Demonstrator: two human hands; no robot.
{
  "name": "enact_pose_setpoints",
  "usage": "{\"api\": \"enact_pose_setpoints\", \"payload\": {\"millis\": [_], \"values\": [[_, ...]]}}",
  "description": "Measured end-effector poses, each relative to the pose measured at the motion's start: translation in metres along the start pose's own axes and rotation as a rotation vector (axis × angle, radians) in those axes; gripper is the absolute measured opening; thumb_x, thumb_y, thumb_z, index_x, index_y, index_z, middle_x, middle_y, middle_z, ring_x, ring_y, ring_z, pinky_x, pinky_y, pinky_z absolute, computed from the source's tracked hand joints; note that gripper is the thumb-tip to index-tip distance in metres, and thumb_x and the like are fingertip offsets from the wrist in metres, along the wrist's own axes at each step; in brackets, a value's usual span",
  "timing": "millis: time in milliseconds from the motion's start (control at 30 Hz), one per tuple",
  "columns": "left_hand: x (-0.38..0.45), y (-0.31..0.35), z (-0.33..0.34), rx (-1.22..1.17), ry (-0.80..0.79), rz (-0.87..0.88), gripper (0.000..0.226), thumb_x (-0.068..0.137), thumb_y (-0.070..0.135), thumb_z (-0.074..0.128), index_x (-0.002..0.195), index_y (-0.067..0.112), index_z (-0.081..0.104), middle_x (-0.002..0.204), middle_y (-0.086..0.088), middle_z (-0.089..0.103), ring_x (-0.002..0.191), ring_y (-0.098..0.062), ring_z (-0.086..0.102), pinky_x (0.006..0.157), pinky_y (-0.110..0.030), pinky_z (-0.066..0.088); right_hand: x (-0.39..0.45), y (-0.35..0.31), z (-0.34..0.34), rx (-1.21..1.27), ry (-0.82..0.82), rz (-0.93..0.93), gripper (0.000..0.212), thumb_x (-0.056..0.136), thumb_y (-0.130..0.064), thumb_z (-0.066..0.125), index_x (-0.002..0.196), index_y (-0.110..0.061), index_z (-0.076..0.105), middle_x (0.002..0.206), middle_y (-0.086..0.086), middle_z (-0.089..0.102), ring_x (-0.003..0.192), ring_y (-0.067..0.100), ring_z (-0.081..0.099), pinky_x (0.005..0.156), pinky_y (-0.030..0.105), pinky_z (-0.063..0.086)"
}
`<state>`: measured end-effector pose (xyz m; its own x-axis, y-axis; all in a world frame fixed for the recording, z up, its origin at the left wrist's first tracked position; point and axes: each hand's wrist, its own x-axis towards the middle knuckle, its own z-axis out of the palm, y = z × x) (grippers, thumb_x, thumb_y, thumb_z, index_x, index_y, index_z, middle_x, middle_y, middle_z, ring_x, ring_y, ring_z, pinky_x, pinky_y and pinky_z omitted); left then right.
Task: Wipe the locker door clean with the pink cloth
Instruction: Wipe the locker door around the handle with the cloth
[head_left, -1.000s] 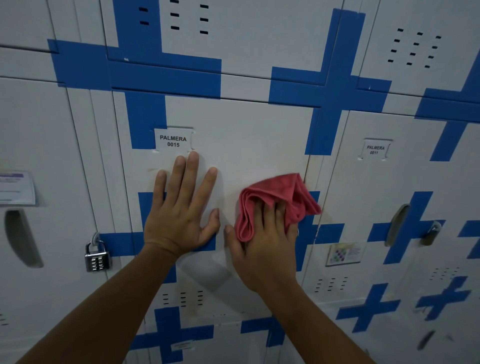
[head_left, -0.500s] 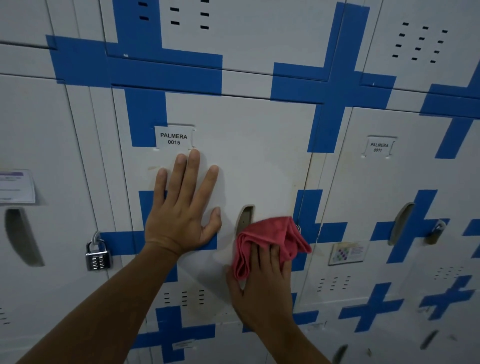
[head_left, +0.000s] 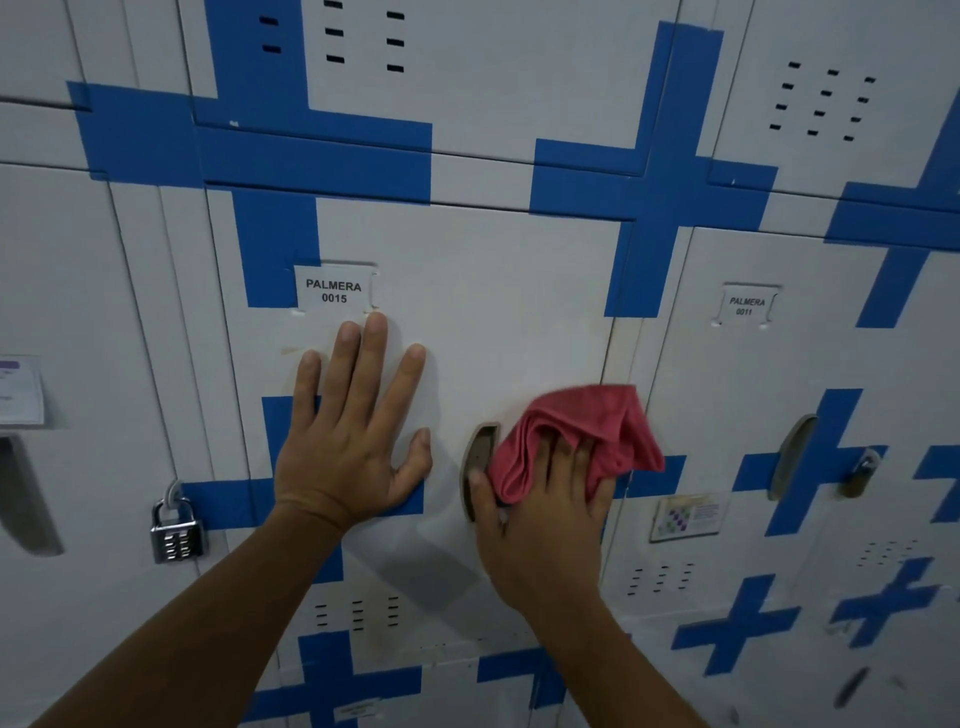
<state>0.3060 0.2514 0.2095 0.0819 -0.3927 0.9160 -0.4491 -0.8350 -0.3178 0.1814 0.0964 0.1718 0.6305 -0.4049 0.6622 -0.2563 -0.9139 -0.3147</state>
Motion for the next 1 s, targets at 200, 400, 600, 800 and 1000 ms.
{"api": "enact_pose_setpoints", "payload": {"millis": [200,400,600,800,1000], "values": [[0.000,0.000,-0.001,-0.003,0.001,0.000,0.080,0.092,0.051,0.039,0.159,0.012,0.017,0.164,-0.020,0.008,0.154,-0.034,0.001,0.123,-0.052,0.004,0.012,-0.002,-0.005,0.022,0.043,-0.025,0.082,0.094,-0.068,0.025,0.154,-0.015,0.006,0.160,0.014,0.018,0.149,0.029,0.003,0.117,0.046,-0.014],[0.000,-0.001,0.000,-0.011,-0.027,-0.003,0.082,0.092,0.053,0.040,0.159,0.013,0.015,0.165,-0.019,0.004,0.154,-0.033,0.000,0.123,-0.052,0.004,0.065,-0.008,-0.035,0.069,0.212,-0.031,0.082,0.095,-0.066,0.027,0.155,-0.014,0.008,0.161,0.014,0.013,0.150,0.029,-0.004,0.118,0.053,-0.008],[-0.001,-0.001,0.000,-0.004,-0.016,-0.001,0.081,0.091,0.052,0.041,0.158,0.012,0.019,0.164,-0.021,0.011,0.153,-0.034,0.002,0.123,-0.052,0.004,0.021,-0.002,-0.007,0.058,0.085,0.010,0.084,0.094,-0.067,0.027,0.155,-0.015,0.003,0.161,0.013,0.013,0.150,0.028,-0.002,0.119,0.047,-0.011],[-0.001,0.000,-0.001,-0.019,-0.022,-0.009,0.080,0.092,0.052,0.040,0.158,0.012,0.019,0.164,-0.021,0.010,0.153,-0.034,0.001,0.123,-0.053,0.006,0.024,0.002,-0.013,0.038,0.097,-0.041,0.080,0.095,-0.066,0.026,0.155,-0.017,0.006,0.161,0.012,0.014,0.150,0.026,-0.003,0.116,0.041,-0.021],[-0.001,0.000,-0.001,-0.034,-0.036,-0.013,0.081,0.092,0.053,0.040,0.159,0.013,0.015,0.165,-0.019,0.005,0.154,-0.033,0.000,0.123,-0.053,0.005,0.087,-0.006,-0.048,0.115,0.256,0.005,0.081,0.095,-0.064,0.027,0.155,-0.016,0.004,0.163,0.013,0.006,0.150,0.026,-0.009,0.118,0.054,-0.006]]}}
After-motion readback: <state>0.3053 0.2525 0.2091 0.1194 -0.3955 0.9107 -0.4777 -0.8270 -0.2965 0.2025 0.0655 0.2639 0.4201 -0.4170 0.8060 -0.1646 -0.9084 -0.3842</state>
